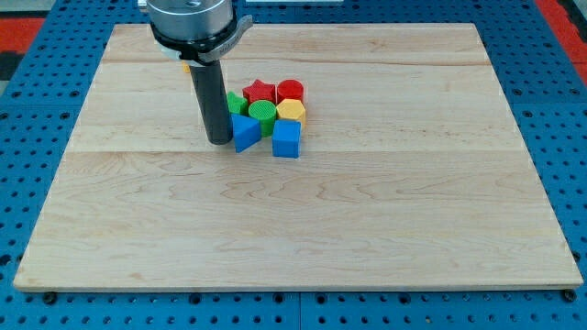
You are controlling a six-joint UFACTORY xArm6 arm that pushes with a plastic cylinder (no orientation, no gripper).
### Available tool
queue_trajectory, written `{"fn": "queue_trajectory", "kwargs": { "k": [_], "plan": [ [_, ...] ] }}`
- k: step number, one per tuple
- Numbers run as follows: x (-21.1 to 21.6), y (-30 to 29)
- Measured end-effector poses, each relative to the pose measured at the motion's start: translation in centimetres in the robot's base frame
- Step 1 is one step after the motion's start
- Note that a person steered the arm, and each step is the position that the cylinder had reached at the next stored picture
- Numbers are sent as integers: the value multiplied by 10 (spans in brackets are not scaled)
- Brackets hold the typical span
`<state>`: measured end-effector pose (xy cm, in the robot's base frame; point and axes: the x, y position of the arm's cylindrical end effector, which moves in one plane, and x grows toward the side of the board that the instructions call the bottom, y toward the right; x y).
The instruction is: Slide the yellow heart into the blue triangle
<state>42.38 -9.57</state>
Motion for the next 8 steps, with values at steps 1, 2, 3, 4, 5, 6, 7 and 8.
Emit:
{"fn": "queue_trajectory", "kwargs": {
  "k": [1,2,3,4,5,6,7,8],
  "plan": [
    [9,-17],
    [32,-52],
    [-34,-113],
    [-97,-136],
    [-163,-96],
    [-189,-75],
    [-180,-54],
    [-139,-52]
  ]
}}
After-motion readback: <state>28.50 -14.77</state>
